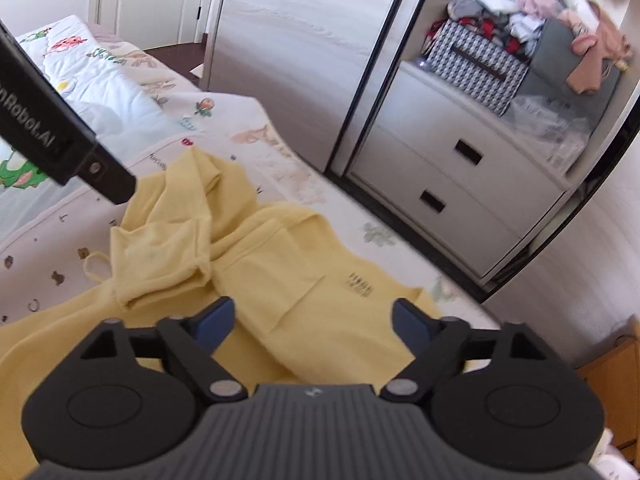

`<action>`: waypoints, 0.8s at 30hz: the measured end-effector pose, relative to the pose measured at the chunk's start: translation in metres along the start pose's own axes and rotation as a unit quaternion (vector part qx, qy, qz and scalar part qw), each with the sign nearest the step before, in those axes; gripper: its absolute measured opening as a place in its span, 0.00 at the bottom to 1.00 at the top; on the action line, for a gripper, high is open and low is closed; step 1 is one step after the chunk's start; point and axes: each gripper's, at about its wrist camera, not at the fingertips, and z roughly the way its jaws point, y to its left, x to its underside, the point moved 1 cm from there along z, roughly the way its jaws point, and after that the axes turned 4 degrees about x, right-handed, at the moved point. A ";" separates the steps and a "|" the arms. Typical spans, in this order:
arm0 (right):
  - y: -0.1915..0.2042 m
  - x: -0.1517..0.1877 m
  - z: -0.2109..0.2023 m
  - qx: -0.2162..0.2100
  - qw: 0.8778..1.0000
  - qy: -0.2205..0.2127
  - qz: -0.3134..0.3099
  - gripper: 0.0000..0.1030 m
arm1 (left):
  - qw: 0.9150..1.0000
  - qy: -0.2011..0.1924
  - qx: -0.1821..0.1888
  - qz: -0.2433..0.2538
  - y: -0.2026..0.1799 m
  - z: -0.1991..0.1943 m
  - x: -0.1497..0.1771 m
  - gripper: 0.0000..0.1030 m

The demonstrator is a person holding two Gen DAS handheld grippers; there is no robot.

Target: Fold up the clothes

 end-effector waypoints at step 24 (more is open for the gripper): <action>-0.032 0.006 0.034 -0.044 0.975 0.059 0.209 0.12 | 0.999 0.018 -0.022 0.023 -0.013 0.011 0.002 0.57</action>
